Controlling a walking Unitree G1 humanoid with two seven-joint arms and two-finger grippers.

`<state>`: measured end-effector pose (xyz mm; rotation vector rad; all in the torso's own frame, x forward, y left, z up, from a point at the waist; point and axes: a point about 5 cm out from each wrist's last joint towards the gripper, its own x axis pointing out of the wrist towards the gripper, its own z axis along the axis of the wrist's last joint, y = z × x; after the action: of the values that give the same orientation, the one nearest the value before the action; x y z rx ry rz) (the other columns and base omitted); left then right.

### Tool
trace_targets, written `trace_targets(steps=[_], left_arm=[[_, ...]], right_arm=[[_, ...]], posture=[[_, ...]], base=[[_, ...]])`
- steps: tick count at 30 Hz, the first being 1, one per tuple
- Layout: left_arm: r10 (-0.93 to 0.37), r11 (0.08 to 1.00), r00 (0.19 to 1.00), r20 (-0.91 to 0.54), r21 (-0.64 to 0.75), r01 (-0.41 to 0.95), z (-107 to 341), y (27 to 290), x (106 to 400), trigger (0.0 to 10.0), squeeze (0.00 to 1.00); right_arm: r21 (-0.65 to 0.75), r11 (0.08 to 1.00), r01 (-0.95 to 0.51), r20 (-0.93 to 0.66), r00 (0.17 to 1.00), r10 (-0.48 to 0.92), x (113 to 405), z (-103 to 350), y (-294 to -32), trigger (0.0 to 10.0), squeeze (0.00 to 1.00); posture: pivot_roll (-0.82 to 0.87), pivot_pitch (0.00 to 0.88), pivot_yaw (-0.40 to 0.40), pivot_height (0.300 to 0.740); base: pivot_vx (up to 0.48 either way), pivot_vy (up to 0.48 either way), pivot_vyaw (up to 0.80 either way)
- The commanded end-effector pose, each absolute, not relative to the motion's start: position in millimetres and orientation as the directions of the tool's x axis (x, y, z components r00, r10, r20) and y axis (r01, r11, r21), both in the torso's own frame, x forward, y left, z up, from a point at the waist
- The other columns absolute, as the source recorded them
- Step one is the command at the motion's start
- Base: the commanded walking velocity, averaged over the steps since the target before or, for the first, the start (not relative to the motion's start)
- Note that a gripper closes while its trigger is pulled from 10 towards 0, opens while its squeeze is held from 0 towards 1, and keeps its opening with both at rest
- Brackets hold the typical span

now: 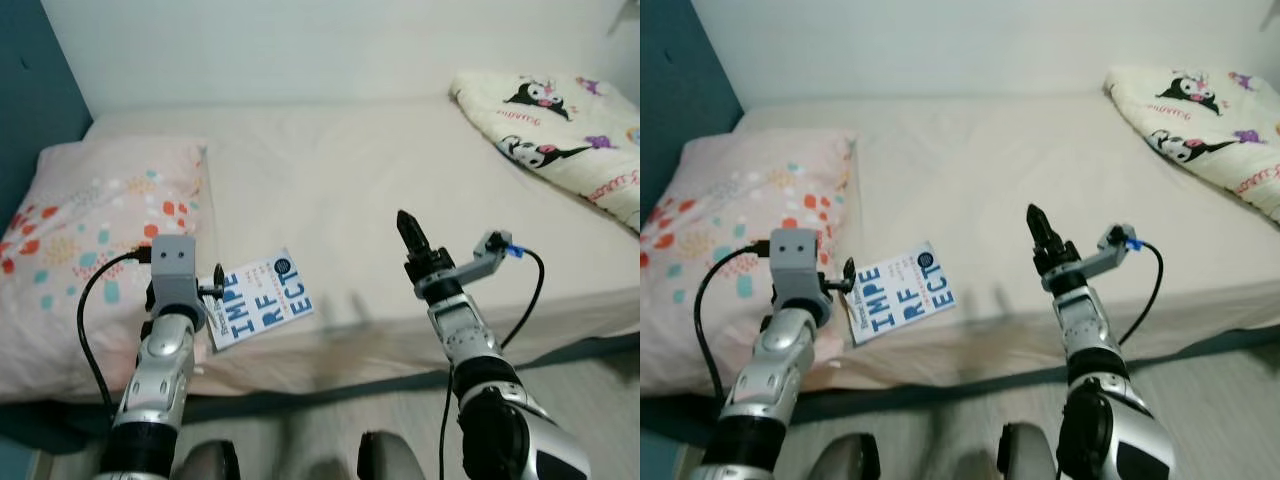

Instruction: Clean up the room

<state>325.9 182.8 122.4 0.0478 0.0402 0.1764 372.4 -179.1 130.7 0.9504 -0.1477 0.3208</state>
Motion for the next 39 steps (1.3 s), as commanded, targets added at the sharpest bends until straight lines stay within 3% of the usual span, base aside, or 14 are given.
trace_targets(steps=[1,11,14,17,20,26,29,33,37,39], left_arm=[[0.168,0.985,0.984,-0.063,0.047,-0.166,115.4,179.8,324.9,10.0,0.00],[0.109,0.994,0.981,-0.159,0.047,-0.103,82.4,170.8,322.8,10.0,0.00],[0.109,0.992,0.960,-0.258,0.095,-0.087,50.6,174.6,312.5,10.0,0.00],[0.112,0.991,0.945,-0.309,0.100,-0.085,35.2,177.4,304.9,10.0,0.00],[0.138,0.989,0.893,-0.428,0.115,-0.098,3.1,185.8,283.5,10.0,0.00],[0.133,0.990,0.879,-0.457,0.099,-0.098,-6.3,187.0,276.3,10.0,0.00],[0.123,0.991,0.875,-0.468,0.103,-0.084,-9.2,188.2,276.1,10.0,0.00],[0.121,0.991,0.863,-0.491,0.116,-0.073,-15.5,189.8,272.0,10.0,0.00],[0.128,0.991,0.789,-0.601,0.112,-0.076,-42.3,194.1,242.5,10.0,0.00],[0.127,0.991,0.782,-0.610,0.103,-0.080,-44.8,194.5,239.1,10.0,0.00]], right_arm=[[0.775,0.537,-0.333,0.253,0.942,0.220,371.8,128.0,-176.0,10.0,0.00],[0.738,0.631,-0.238,0.084,0.961,0.264,355.8,90.0,-173.1,10.0,0.00],[0.701,0.705,-0.107,-0.095,0.966,0.242,335.9,55.5,-185.6,10.0,0.00],[0.679,0.732,-0.049,-0.174,0.958,0.226,324.9,40.3,-191.8,10.0,0.00],[0.606,0.791,0.083,-0.359,0.916,0.179,294.4,5.5,-205.9,10.0,0.00],[0.520,0.835,0.180,-0.515,0.846,0.138,261.6,-24.9,-213.4,10.0,0.00],[0.414,0.872,0.261,-0.639,0.766,0.074,234.9,-46.1,-218.4,10.0,0.00],[0.308,0.908,0.284,-0.722,0.691,0.029,215.2,-59.3,-222.4,10.0,0.00],[0.211,0.937,0.278,-0.808,0.589,0.007,183.0,-76.3,-227.5,10.0,0.00],[0.206,0.937,0.281,-0.812,0.583,0.004,181.1,-77.3,-227.8,10.0,0.00]], posture=[[0.00,0.000,-0.049,0.628],[-0.02,0.000,-0.040,0.662],[-0.03,0.000,-0.040,0.677],[-0.04,0.000,-0.045,0.682],[-0.09,0.000,-0.041,0.696],[-0.09,0.000,-0.035,0.716],[-0.08,0.000,-0.038,0.731],[-0.07,0.000,-0.047,0.740],[-0.05,0.000,-0.057,0.740],[-0.05,0.000,-0.057,0.740]], base=[[0.000,0.000,0.00],[-0.048,0.000,0.00],[0.000,0.000,0.00],[0.000,0.000,0.00],[0.000,0.000,0.00],[0.000,0.000,0.00],[0.000,0.000,0.00],[0.000,0.000,0.00],[0.000,0.000,0.00],[0.000,0.000,0.00]])
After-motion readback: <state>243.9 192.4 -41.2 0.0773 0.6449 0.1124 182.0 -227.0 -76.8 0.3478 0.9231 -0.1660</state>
